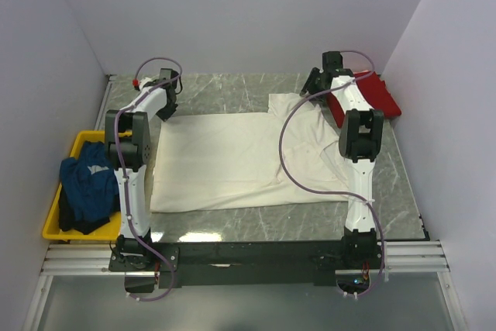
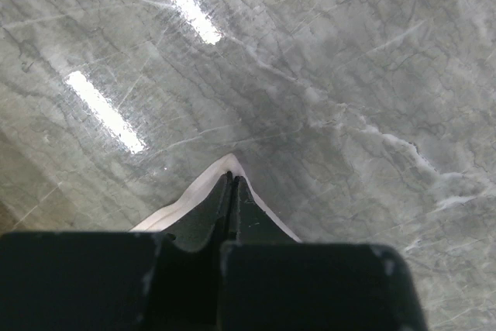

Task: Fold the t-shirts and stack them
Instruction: Fold the tshirt

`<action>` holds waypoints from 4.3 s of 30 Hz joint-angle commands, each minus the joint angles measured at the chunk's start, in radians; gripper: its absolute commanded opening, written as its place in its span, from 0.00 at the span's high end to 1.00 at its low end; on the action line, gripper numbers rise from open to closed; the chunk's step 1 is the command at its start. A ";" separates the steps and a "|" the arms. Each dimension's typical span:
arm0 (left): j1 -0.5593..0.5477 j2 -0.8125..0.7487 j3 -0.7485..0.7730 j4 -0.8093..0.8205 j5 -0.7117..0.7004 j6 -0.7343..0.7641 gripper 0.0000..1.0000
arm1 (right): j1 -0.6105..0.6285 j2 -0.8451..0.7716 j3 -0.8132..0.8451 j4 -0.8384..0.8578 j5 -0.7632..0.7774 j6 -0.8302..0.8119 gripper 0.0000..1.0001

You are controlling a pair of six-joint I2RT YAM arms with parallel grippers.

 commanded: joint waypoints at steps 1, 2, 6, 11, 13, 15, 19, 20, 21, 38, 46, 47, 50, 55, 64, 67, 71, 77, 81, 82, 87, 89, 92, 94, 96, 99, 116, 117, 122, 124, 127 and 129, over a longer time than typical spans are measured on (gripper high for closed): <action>0.008 -0.045 -0.027 -0.011 0.008 0.022 0.99 | -0.005 0.008 0.033 0.062 -0.021 0.070 0.48; 0.009 -0.048 -0.029 -0.008 0.009 0.022 0.99 | -0.005 0.008 0.022 0.067 -0.015 0.076 0.49; 0.012 -0.053 -0.035 -0.001 0.014 0.024 0.99 | -0.011 0.010 0.008 0.090 0.000 0.108 0.55; 0.015 -0.059 -0.034 0.009 0.026 0.027 0.99 | -0.023 0.004 0.007 0.106 0.011 0.136 0.60; 0.015 -0.062 -0.029 0.012 0.031 0.028 0.99 | -0.025 0.018 0.027 0.103 0.000 0.136 0.63; 0.015 -0.060 -0.023 0.011 0.035 0.030 0.99 | -0.026 0.030 0.062 0.091 -0.009 0.135 0.66; 0.015 -0.063 -0.020 0.017 0.044 0.034 0.99 | -0.026 0.024 0.053 0.105 -0.028 0.135 0.75; 0.015 -0.066 -0.021 0.022 0.050 0.034 0.99 | -0.029 0.024 0.050 0.110 -0.032 0.133 0.79; 0.015 -0.066 -0.020 0.023 0.054 0.034 0.99 | -0.031 0.024 0.048 0.111 -0.041 0.133 0.82; 0.037 -0.102 0.026 0.048 0.101 0.057 0.99 | -0.067 -0.097 0.083 0.176 -0.107 0.102 1.00; 0.061 -0.143 0.035 0.060 0.118 0.068 0.99 | -0.077 -0.157 0.083 0.166 -0.130 0.073 1.00; 0.063 -0.145 0.034 0.060 0.120 0.067 0.99 | -0.077 -0.160 0.083 0.165 -0.136 0.072 1.00; 0.071 -0.155 0.031 0.065 0.127 0.073 1.00 | -0.075 -0.166 0.082 0.157 -0.150 0.066 1.00; 0.077 -0.174 0.009 0.077 0.147 0.082 0.99 | -0.074 -0.208 0.045 0.146 -0.158 0.050 1.00; 0.081 -0.261 -0.079 0.106 0.187 0.091 0.99 | -0.051 -0.398 -0.232 0.160 -0.071 0.038 1.00; 0.081 -0.312 -0.136 0.130 0.216 0.093 0.99 | -0.051 -0.482 -0.378 0.191 -0.055 0.055 1.00; 0.081 -0.378 -0.204 0.144 0.253 0.097 0.99 | -0.046 -0.594 -0.580 0.240 -0.032 0.075 1.00; 0.081 -0.468 -0.357 0.183 0.301 0.090 0.99 | -0.041 -0.757 -0.824 0.310 -0.002 0.105 1.00; 0.084 -0.534 -0.431 0.175 0.298 0.091 0.99 | -0.041 -0.853 -0.941 0.338 0.015 0.115 1.00; 0.086 -0.543 -0.443 0.178 0.302 0.093 0.99 | -0.041 -0.889 -0.961 0.343 0.017 0.115 1.00; 0.109 -0.593 -0.503 0.170 0.330 0.100 0.99 | -0.041 -0.993 -1.078 0.360 -0.020 0.127 1.00; 0.111 -0.617 -0.521 0.173 0.334 0.110 0.99 | -0.041 -1.016 -1.111 0.352 -0.006 0.121 1.00; 0.115 -0.639 -0.546 0.170 0.340 0.114 0.99 | -0.041 -1.053 -1.156 0.344 -0.015 0.121 1.00; 0.120 -0.643 -0.557 0.160 0.348 0.117 1.00 | -0.043 -1.084 -1.188 0.341 -0.017 0.122 1.00; 0.124 -0.648 -0.569 0.157 0.353 0.120 0.99 | -0.048 -1.117 -1.208 0.338 -0.020 0.122 1.00; 0.130 -0.657 -0.590 0.155 0.363 0.116 0.99 | -0.060 -1.157 -1.233 0.326 -0.020 0.119 1.00; 0.155 -0.711 -0.663 0.169 0.428 0.104 0.99 | -0.124 -1.248 -1.335 0.307 -0.098 0.124 1.00; 0.154 -0.717 -0.682 0.173 0.432 0.100 0.99 | -0.127 -1.255 -1.343 0.307 -0.104 0.124 1.00; 0.154 -0.757 -0.733 0.193 0.448 0.094 0.99 | -0.144 -1.269 -1.397 0.315 -0.126 0.124 1.00; 0.154 -0.781 -0.762 0.195 0.455 0.087 0.99 | -0.149 -1.277 -1.421 0.321 -0.138 0.124 1.00; 0.154 -0.812 -0.794 0.203 0.446 0.084 0.99 | -0.156 -1.280 -1.446 0.329 -0.149 0.122 1.00; 0.155 -0.818 -0.805 0.201 0.443 0.084 0.99 | -0.167 -1.280 -1.449 0.329 -0.161 0.124 1.00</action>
